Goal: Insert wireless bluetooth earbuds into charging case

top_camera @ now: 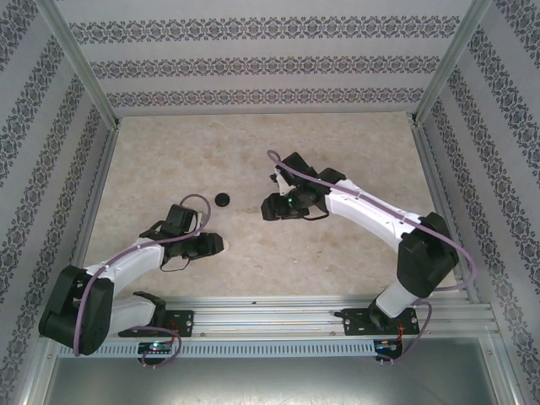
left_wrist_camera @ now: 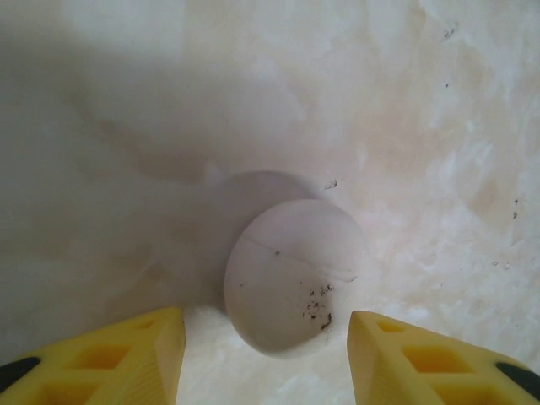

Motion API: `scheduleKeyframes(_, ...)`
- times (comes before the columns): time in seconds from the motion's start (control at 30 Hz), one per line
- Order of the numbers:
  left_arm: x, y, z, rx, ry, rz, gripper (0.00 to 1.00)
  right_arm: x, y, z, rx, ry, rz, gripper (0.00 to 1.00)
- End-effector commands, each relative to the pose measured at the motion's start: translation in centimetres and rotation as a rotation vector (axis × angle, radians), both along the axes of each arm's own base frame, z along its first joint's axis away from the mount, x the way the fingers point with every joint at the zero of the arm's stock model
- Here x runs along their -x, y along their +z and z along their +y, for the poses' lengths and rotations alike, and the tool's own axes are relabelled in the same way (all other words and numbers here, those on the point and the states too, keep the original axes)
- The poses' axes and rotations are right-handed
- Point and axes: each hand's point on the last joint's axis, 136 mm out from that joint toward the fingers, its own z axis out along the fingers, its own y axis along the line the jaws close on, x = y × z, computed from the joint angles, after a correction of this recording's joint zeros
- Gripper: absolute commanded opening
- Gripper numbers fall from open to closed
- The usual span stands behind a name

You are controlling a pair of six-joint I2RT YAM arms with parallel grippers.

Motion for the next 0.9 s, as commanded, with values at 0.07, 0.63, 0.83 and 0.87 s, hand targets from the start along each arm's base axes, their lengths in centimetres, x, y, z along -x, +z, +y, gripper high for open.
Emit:
scheduleKeyframes(0.07, -0.4, 2.4, 1.5, -0.082, -0.011, -0.041, 0.56, -1.7, 3.3, -5.3, 0.038, -0.102, -0.163, 0.55)
scheduleKeyframes(0.63, -11.0, 20.6, 5.5, -0.431, -0.093, -0.626, 1.00, -5.1, 7.2, -23.4, 0.139, -0.525, -0.650, 0.98)
scheduleKeyframes(0.83, -13.5, 25.0, 8.7, -0.585, -0.001, -0.832, 1.00, -4.2, 8.8, -26.0, 0.288, -0.506, -0.891, 0.98)
scheduleKeyframes(0.87, -13.8, 25.7, 9.0, -0.606, 0.002, -0.887, 1.00, -4.1, 9.0, -26.4, 0.303, -0.516, -0.921, 0.98)
